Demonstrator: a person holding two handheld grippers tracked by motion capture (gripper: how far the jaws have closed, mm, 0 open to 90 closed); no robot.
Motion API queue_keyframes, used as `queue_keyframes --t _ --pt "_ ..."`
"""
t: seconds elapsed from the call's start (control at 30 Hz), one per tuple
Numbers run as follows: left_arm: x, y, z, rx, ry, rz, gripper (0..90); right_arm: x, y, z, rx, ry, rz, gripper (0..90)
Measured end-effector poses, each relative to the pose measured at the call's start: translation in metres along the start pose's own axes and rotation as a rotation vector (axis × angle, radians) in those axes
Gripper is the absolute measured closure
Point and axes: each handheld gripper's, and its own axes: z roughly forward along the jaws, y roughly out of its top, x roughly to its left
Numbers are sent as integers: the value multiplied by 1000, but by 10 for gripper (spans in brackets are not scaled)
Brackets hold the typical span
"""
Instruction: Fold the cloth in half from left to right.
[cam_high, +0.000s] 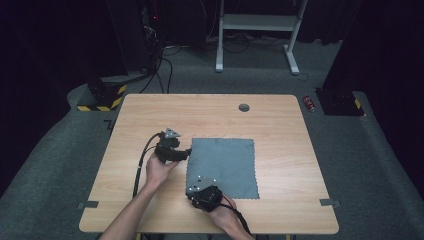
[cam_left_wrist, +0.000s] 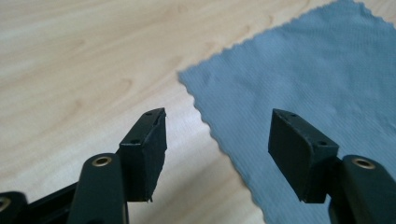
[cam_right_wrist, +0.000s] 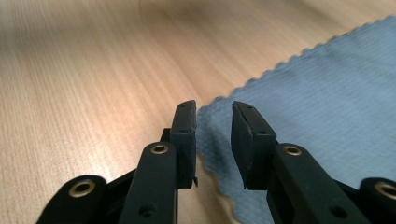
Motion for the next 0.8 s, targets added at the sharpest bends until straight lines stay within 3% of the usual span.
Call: queue_keyframes --t 0.07,0.17,0.33,0.47,0.53,0.6,0.73,0.8 --pt "2 5 4 27 -1 -10 384 4 -1 1 2 -3 -14 695" --pt "6 9 9 -1 8 -44 403 6 0 1 8 -3 -13 689" --pt "11 17 27 7 17 -84 410 10 -1 -3 -17 -21 -26 670" --pt "15 23 39 44 20 -94 410 12 0 -1 -6 -11 -18 640" --pt "17 25 45 35 25 -98 418 13 -1 0 0 -13 -20 639" --pt "20 28 54 69 34 -100 417 13 -2 1 -4 -8 -6 636" --pt "23 30 60 64 47 -111 425 14 -2 1 -6 -4 -5 636" --pt "24 30 66 94 55 -106 425 14 -2 1 -2 -1 -8 635"
